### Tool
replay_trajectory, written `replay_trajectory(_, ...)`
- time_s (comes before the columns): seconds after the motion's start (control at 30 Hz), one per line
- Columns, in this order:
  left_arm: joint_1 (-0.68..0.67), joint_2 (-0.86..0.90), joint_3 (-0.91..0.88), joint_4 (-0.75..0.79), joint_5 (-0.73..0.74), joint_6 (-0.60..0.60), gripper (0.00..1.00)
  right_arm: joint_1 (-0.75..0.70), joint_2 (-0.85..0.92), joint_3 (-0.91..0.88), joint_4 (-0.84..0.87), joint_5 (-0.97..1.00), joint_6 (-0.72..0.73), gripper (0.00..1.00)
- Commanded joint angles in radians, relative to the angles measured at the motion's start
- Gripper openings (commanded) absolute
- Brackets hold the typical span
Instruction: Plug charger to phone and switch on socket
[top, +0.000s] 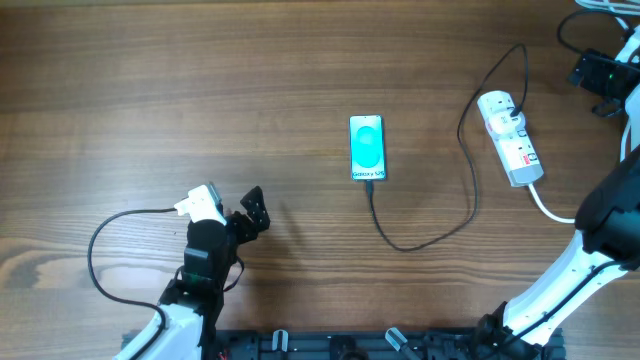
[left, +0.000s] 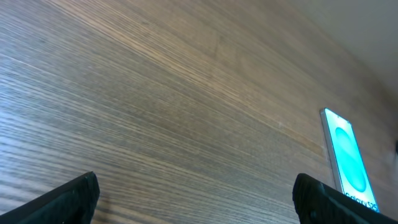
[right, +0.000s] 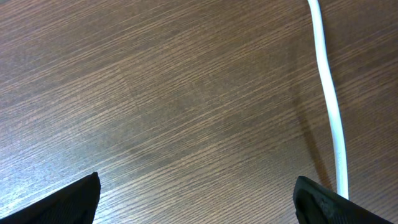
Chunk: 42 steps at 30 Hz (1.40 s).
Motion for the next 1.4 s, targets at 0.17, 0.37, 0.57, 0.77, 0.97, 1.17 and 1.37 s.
replay_trajectory(0.17, 0.009, -0.23, -0.006, -0.204, -0.061, -0.014, 1.0, -0.002, -0.026, 0.013, 0.002, 0.006, 0.004, 1.0)
replay_trajectory(0.37, 0.057, -0.547, -0.006, -0.499, -0.063, -0.007, 1.0, -0.002, -0.026, 0.013, 0.002, 0.006, 0.004, 1.0)
replay_trajectory(0.57, 0.046, -0.752, -0.006, -0.579, -0.063, 0.024, 1.0, -0.002, -0.026, 0.013, 0.002, 0.006, 0.004, 1.0)
replay_trajectory(0.77, 0.047, -0.935, -0.006, -0.58, -0.058, 0.135, 1.0, -0.002, -0.026, 0.013, 0.002, 0.006, 0.004, 1.0)
replay_trajectory(0.97, 0.112, -1.029, -0.006, -0.58, -0.055, 0.17, 1.0, -0.002, -0.026, 0.013, 0.002, 0.006, 0.004, 1.0)
replay_trajectory(1.17, 0.107, -1.029, -0.006, -0.578, -0.054, 0.263, 1.0, -0.002, -0.026, 0.013, 0.002, 0.006, 0.004, 1.0)
replay_trajectory(1.37, 0.107, -1.029, -0.006, -0.577, -0.055, 0.263, 1.0, -0.002, -0.026, 0.013, 0.002, 0.006, 0.004, 1.0)
